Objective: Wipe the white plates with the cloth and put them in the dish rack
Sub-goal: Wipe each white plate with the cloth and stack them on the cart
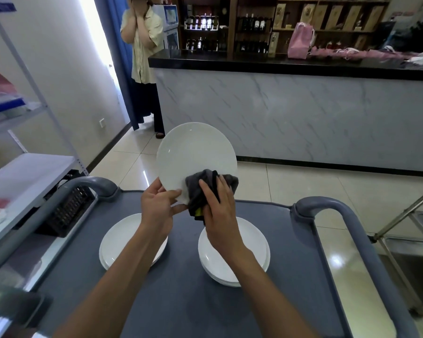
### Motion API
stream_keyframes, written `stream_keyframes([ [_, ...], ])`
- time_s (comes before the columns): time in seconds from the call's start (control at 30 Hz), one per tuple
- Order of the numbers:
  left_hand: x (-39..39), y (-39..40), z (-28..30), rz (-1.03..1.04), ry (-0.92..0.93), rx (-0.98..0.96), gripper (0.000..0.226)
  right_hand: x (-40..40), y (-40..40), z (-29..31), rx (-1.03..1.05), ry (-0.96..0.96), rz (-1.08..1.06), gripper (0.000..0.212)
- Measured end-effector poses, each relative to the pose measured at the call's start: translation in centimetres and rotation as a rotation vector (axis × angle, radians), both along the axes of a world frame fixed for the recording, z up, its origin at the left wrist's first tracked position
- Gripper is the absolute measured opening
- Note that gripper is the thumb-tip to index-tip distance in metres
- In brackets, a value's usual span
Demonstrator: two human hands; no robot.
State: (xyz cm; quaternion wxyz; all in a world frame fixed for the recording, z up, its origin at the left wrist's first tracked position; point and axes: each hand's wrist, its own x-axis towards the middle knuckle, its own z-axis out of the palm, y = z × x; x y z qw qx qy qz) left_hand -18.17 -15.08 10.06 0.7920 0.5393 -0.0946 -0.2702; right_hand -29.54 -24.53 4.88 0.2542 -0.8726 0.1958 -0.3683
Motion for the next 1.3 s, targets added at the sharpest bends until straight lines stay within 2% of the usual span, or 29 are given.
stream_keyframes([
  [0.23,0.7,0.4,-0.2,-0.063,-0.018,0.021,0.053,0.1,-2.2,0.7,-0.025,-0.037,-0.061,0.051],
  [0.4,0.5,1.0,-1.4,-0.123,-0.048,0.067,0.052,0.1,-4.9,1.8,0.079,-0.009,-0.100,0.056],
  [0.57,0.4,1.8,-2.8,-0.187,-0.060,0.108,0.047,-0.2,-7.0,2.7,0.093,0.028,-0.086,0.057],
  [0.83,1.1,2.5,-3.2,-0.270,-0.160,0.166,0.047,0.6,-6.9,3.1,0.124,0.020,-0.083,0.061],
  [1.1,1.9,2.9,-2.7,-0.342,-0.232,0.213,0.047,1.1,-6.5,3.1,0.072,0.038,-0.044,0.062],
  [1.3,2.5,3.1,-2.1,-0.329,-0.270,0.196,0.052,0.5,-7.0,3.3,0.038,0.038,-0.016,0.068],
])
